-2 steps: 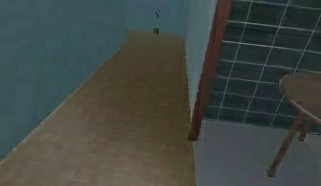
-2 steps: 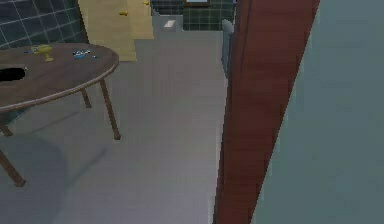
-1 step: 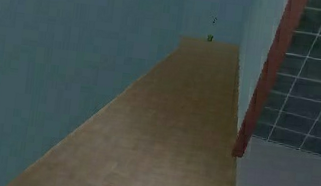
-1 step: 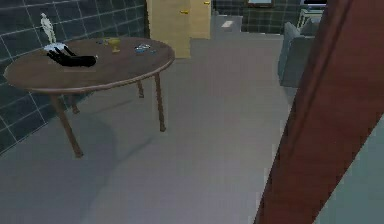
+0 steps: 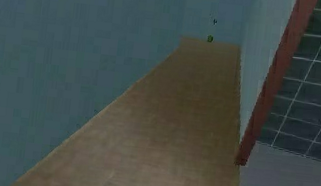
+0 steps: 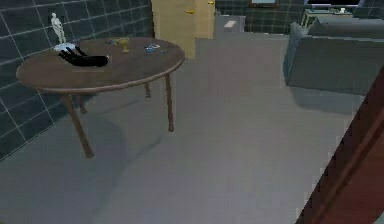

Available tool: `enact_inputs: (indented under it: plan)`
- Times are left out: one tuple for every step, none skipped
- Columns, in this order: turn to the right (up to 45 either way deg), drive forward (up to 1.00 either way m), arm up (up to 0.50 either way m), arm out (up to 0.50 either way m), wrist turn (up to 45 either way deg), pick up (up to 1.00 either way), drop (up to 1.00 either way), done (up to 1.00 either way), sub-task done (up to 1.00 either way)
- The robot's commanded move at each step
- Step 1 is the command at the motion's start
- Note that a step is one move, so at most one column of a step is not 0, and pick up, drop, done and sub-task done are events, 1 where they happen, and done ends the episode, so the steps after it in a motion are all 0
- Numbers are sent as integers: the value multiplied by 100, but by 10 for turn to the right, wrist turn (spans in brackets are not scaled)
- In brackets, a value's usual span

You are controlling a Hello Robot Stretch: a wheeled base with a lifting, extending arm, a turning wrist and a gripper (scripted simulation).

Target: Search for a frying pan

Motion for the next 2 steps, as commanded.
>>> enact_inputs:
  plan:
    - [450,0,0,0,0,0,0,0,0]
    - [420,0,0,0,0,0,0,0,0]
